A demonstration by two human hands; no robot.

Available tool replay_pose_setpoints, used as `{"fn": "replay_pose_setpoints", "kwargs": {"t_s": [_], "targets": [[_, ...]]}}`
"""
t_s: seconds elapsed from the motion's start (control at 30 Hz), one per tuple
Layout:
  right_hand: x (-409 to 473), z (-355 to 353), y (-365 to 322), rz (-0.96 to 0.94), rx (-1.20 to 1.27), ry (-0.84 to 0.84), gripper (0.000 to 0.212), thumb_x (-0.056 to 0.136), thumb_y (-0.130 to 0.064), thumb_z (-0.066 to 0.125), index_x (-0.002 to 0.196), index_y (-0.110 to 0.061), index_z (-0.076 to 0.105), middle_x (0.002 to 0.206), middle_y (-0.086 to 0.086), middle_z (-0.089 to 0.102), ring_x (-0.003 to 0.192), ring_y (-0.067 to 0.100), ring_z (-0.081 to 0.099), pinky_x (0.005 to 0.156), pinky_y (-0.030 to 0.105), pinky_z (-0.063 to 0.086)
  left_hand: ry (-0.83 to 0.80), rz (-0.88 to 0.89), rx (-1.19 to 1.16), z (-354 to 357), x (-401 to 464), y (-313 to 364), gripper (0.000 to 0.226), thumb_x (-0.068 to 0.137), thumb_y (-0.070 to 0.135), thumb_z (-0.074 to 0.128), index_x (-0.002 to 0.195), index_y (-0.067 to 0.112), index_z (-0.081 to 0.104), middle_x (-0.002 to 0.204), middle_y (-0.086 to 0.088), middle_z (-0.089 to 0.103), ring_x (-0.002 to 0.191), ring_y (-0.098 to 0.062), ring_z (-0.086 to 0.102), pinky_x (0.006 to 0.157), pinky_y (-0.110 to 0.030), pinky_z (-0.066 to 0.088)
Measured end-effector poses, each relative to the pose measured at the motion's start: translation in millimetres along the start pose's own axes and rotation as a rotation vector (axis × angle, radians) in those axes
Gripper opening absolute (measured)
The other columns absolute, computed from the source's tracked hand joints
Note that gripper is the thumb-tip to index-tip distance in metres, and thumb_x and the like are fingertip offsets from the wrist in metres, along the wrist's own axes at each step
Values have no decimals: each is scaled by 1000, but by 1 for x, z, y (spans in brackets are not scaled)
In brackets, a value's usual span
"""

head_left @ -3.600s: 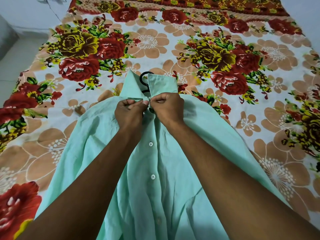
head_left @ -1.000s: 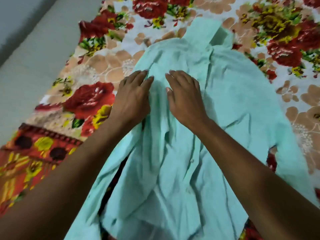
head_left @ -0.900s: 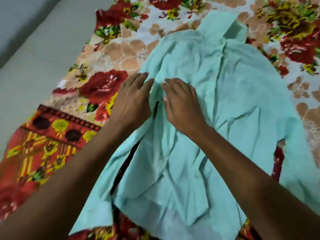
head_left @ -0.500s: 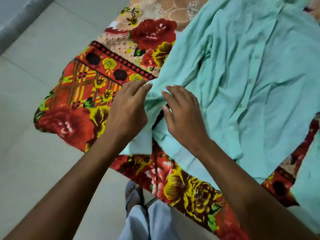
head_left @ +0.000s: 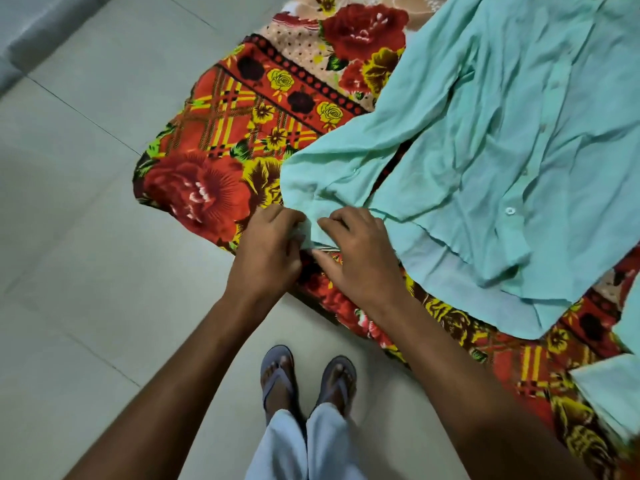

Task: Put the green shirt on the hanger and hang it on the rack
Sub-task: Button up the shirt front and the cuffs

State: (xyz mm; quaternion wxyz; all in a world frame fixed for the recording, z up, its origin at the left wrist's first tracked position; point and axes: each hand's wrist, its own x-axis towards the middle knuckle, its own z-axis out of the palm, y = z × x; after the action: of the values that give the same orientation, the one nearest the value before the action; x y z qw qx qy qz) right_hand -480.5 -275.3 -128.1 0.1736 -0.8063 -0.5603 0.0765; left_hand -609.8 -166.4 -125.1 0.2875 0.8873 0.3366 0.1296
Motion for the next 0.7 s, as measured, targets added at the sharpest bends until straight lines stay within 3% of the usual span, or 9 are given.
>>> {"fn": "replay_pose_setpoints", "kwargs": {"t_s": [0.13, 0.3, 0.43, 0.53, 0.6, 0.7], "targets": [[0, 6, -1, 84, 97, -4, 41, 90, -30, 72, 124, -8, 68, 115, 7, 64, 112, 26, 59, 96, 37, 51, 0, -20, -7, 7, 2, 2, 24, 84, 3, 61, 105, 4, 70, 99, -12, 62, 94, -34, 57, 76, -43, 48], [4, 3, 2, 170, 228, 26, 30, 92, -12, 65, 121, -9, 73, 110, 6, 69, 106, 22, 65, 93, 33, 53, 35, -132, -4, 12, 11, 19, 17, 85, 10, 61, 99, 6, 70, 95, -11, 63, 93, -31, 56, 72, -49, 49], [12, -2, 0, 330, 353, 132, 16, 92, -11, 64, 99, -13, 78, 88, -2, 73, 81, 12, 65, 75, 27, 52, 63, -280, -33, 13, 17, 28, 16, 83, 17, 72, 96, 8, 72, 96, -8, 69, 95, -29, 61, 74, -46, 53], [11, -4, -1, 418, 443, 103, 14, 96, -15, 64, 85, -11, 71, 66, -10, 56, 63, 4, 49, 61, 16, 36, 62, -332, -41, 18, 17, 34, 12, 85, 21, 71, 92, 12, 75, 91, -4, 72, 92, -29, 65, 70, -46, 55], [11, -6, -1, 431, 463, 94, 20, 97, -16, 62, 78, -10, 64, 61, -9, 46, 59, 6, 44, 56, 15, 30, 73, -346, -63, 18, 16, 38, 12, 85, 23, 72, 92, 14, 77, 90, -3, 73, 90, -28, 66, 71, -46, 56], [15, -8, 1, 428, 478, 51, 20, 100, -18, 59, 83, -9, 65, 64, -6, 51, 61, 7, 47, 56, 16, 34, 75, -359, -61, 19, 18, 42, 15, 84, 25, 68, 89, 16, 78, 84, -3, 74, 88, -30, 66, 71, -47, 56]]}}
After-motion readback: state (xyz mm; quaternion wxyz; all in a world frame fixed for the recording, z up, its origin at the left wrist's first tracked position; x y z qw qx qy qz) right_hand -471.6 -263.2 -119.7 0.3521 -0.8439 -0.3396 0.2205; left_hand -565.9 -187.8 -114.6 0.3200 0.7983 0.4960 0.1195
